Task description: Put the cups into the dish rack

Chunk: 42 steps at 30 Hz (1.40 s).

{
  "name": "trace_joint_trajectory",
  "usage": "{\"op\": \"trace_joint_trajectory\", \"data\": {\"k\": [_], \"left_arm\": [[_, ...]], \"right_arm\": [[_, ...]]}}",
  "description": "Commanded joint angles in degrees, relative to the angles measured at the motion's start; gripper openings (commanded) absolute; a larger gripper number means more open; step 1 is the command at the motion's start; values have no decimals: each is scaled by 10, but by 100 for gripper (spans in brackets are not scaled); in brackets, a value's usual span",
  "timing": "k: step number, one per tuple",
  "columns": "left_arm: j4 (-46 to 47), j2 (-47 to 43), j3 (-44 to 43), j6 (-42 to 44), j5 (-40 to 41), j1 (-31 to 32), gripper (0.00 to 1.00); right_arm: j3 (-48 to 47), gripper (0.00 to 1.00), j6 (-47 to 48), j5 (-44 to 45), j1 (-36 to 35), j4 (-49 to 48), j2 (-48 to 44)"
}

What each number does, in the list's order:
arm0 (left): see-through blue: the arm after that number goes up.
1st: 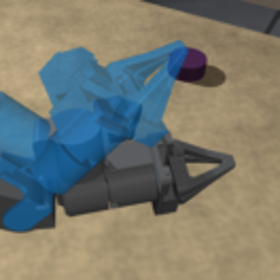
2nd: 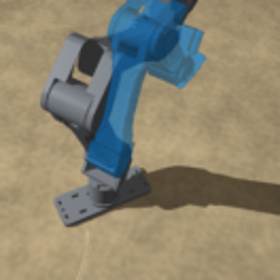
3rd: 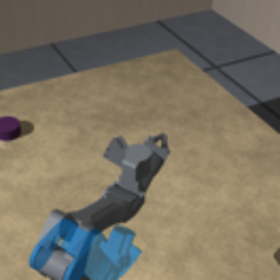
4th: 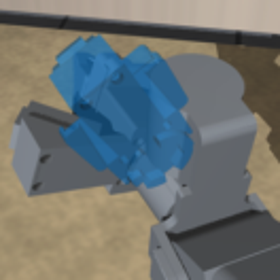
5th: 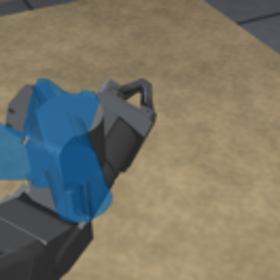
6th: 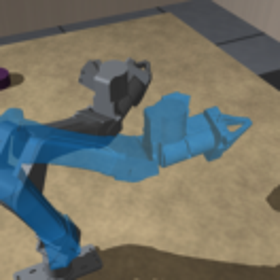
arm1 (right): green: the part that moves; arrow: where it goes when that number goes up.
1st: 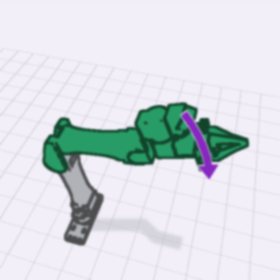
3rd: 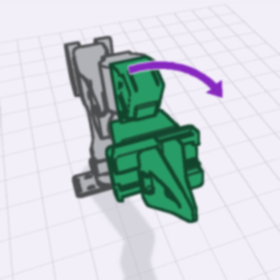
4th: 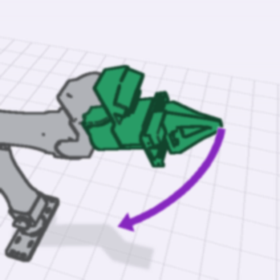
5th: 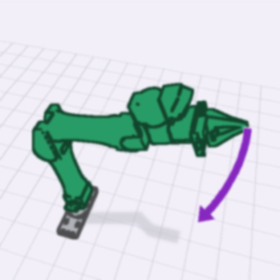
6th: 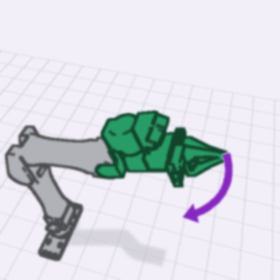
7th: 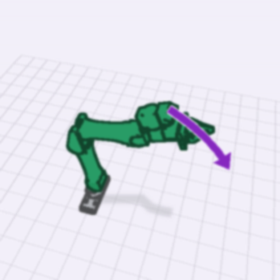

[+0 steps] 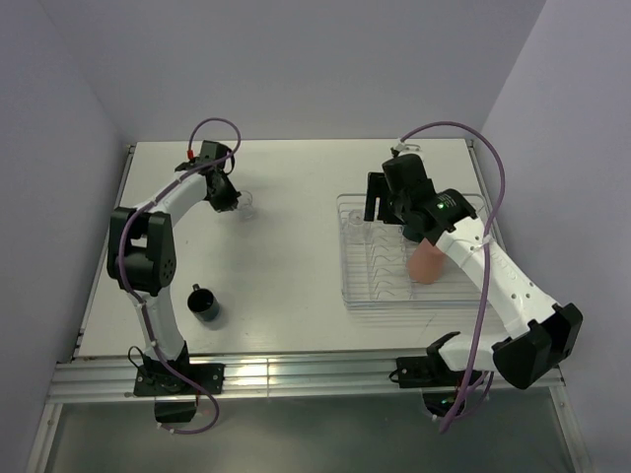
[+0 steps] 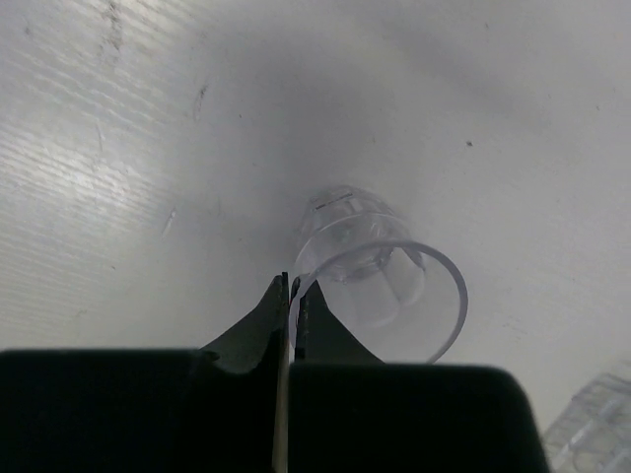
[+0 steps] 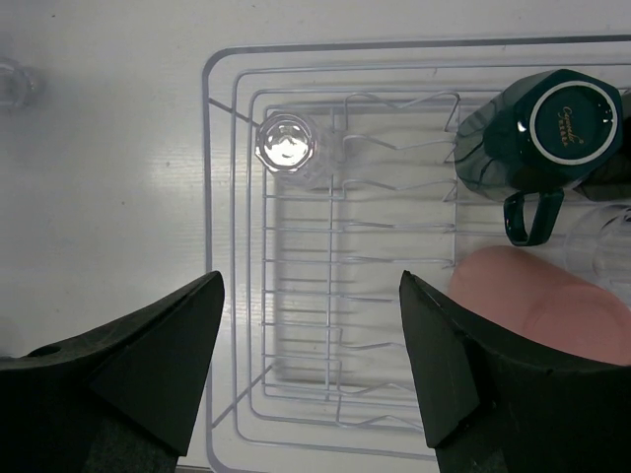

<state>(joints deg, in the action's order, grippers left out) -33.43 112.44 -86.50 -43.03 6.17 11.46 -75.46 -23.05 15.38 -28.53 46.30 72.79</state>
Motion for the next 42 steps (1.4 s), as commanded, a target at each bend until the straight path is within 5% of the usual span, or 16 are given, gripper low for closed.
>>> {"op": "trace_joint_trajectory", "data": {"k": [1,3,8,11,14,19,26,42], "left_arm": [[23,-90,8,8,-56,3,0],[36,-143,13,13,-98,1,0],[142,-239,76,-8,-379,-11,0],[290,-276,152,-76,-561,-12,0],[491,-303,237,-182,-659,-11,0],[711,-325,318,-300,-705,-7,0],[890,-331,364,-416,-726,11,0],[910,-319,347,-435,-712,56,0]], "right_arm": [[4,79,2,-3,-4,-17,-28],[4,79,2,-10,-4,-23,-34],[20,80,-2,-55,-4,-53,-61],[29,80,-8,-105,-6,-87,-85],[54,82,-16,-188,-7,-170,-133],[126,86,-65,-326,-9,-326,-194],[181,88,-125,-437,-13,-507,-198],[196,90,-148,-463,-36,-604,-135]]}}
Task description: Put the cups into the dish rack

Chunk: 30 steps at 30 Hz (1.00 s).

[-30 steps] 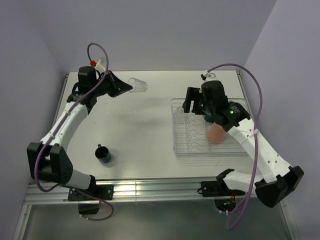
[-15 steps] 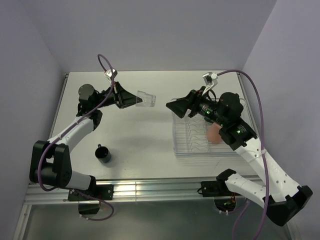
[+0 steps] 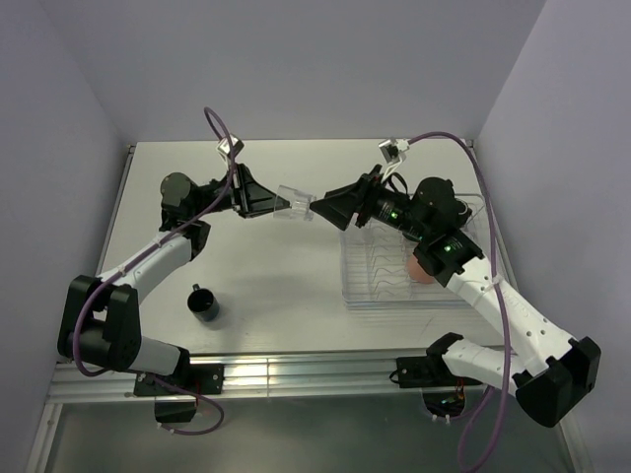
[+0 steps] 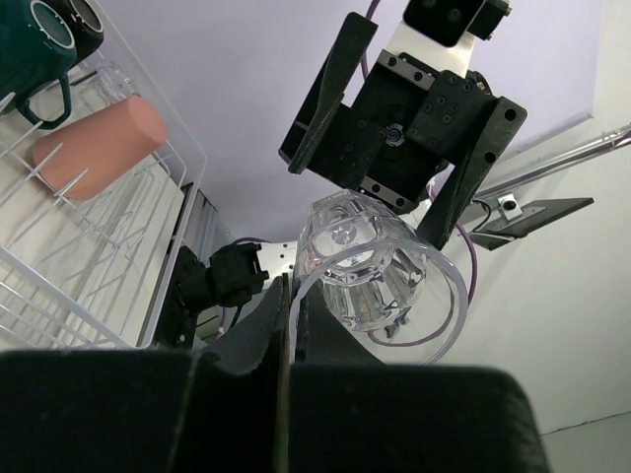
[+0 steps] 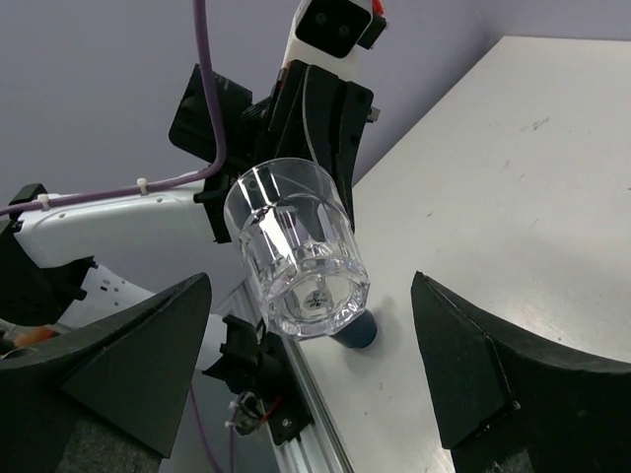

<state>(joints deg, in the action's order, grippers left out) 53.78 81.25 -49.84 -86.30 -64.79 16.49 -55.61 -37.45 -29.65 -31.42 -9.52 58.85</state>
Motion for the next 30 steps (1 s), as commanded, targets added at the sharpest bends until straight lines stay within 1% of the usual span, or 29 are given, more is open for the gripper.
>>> {"op": "trace_joint_trajectory", "data": {"k": [1,12,17,22,30], "left_arm": [[37,-7,-20,-1,-2,6,0],[33,-3,-31,0,2,14,0],[41,0,-32,-5,4,16,0],[50,3,-31,-11,5,18,0],[72,8,-31,-26,9,20,0]], "right_arm": [[-3,90,-4,-14,-8,-46,7],[-5,88,-4,-17,-21,-57,22],[2,84,-11,-22,-22,-71,28],[5,77,-20,-24,-27,-84,33],[9,75,-23,-30,-32,-90,36]]}}
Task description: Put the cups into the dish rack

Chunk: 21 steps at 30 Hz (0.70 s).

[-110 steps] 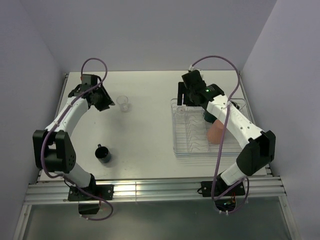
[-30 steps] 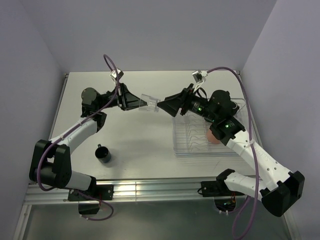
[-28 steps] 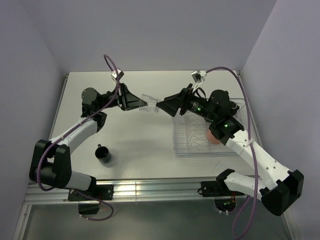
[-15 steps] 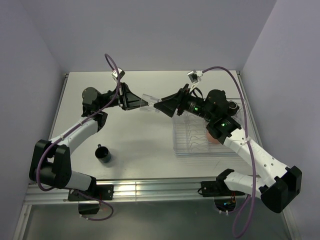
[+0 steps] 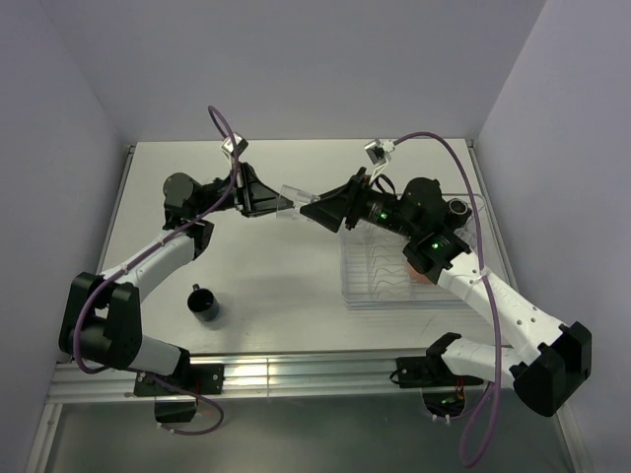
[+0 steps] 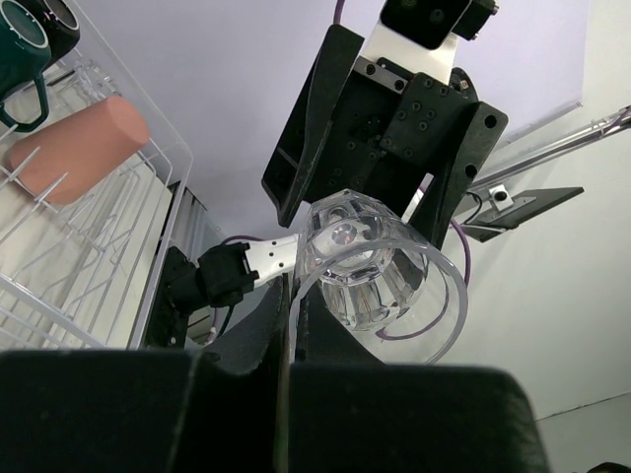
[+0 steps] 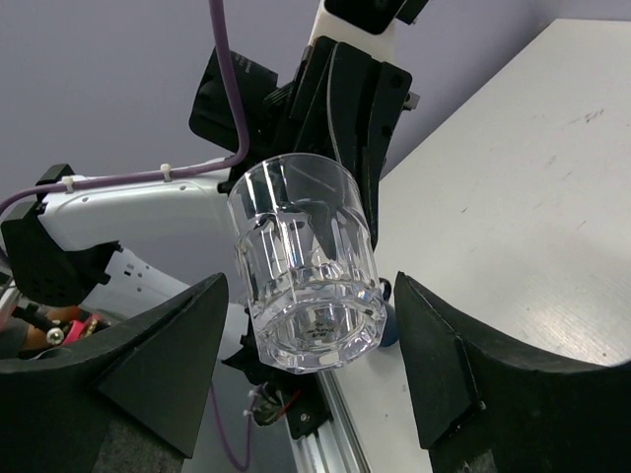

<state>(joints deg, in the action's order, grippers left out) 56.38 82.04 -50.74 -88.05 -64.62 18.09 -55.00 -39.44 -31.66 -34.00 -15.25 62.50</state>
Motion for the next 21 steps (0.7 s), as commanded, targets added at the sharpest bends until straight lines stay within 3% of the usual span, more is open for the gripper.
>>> {"op": "trace_joint_trajectory", "data": {"k": [1,7,11,14,17,18,20,21], "left_arm": [[46,1,-21,-9,7,4,0],[60,8,-19,-17,10,7,0],[69,10,-17,-24,12,10,0],[77,14,-16,-29,12,11,0],[86,15,-14,-34,11,11,1],[86,15,-13,-34,11,11,6],[77,11,-9,-27,11,10,13],[71,9,-8,-21,12,10,23]], "right_arm": [[2,75,-3,-9,-6,-33,0],[3,70,-3,-9,-7,-34,0],[2,60,-5,-8,-8,-34,3],[1,44,-10,-9,-9,-37,8],[1,19,-15,-5,-8,-35,10],[2,7,-16,-2,-9,-32,7],[2,0,-15,11,-8,-20,2],[2,0,-13,24,-8,-14,-5]]}}
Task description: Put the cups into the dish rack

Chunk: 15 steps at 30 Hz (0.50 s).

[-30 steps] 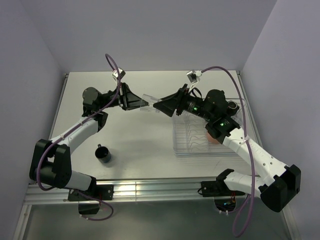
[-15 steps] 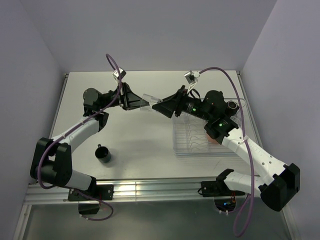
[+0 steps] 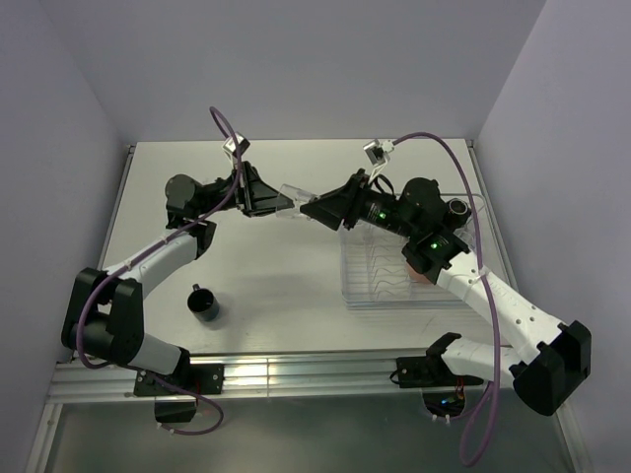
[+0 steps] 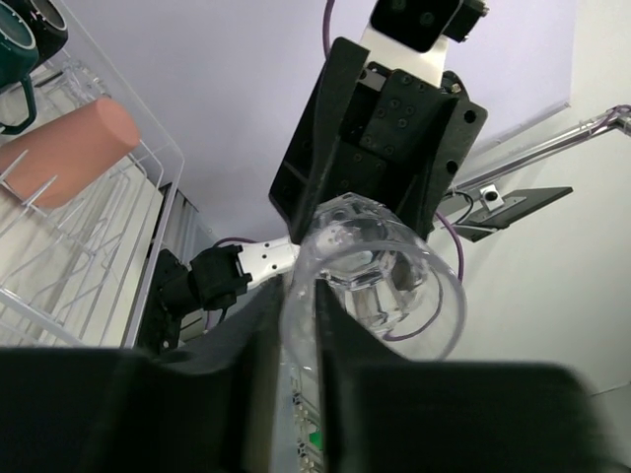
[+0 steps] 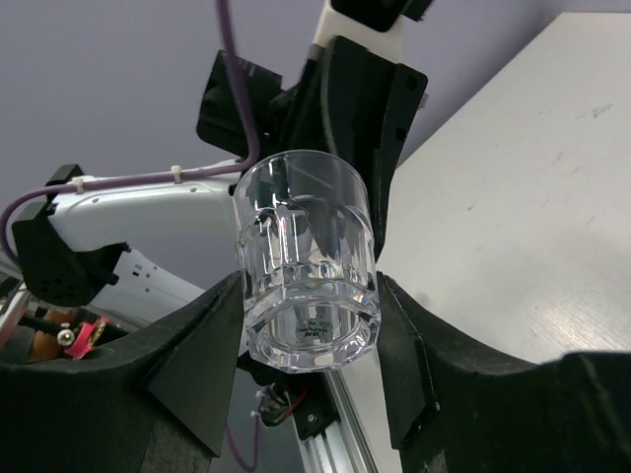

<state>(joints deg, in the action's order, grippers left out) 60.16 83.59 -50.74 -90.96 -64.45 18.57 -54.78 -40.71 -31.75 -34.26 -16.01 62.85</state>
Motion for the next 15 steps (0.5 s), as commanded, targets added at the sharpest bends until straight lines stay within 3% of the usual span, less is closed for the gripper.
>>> {"op": "trace_joint_trajectory", "data": {"k": [1,3,7,13,14,15], "left_arm": [[25,-11,-8,14,12,5,28],[3,-16,-8,31,13,4,40],[-36,-33,-10,58,16,-8,54],[-88,-48,3,94,11,-69,56],[-114,-52,3,110,13,-79,56],[-197,-55,-3,136,16,-92,56]], "right_arm": [[-1,0,5,32,-5,8,-12],[-5,0,8,46,-5,20,-22],[-16,0,25,75,-4,69,-41],[-32,0,44,113,10,146,-81],[-39,0,49,124,12,165,-85],[-49,0,62,138,14,192,-91]]}}
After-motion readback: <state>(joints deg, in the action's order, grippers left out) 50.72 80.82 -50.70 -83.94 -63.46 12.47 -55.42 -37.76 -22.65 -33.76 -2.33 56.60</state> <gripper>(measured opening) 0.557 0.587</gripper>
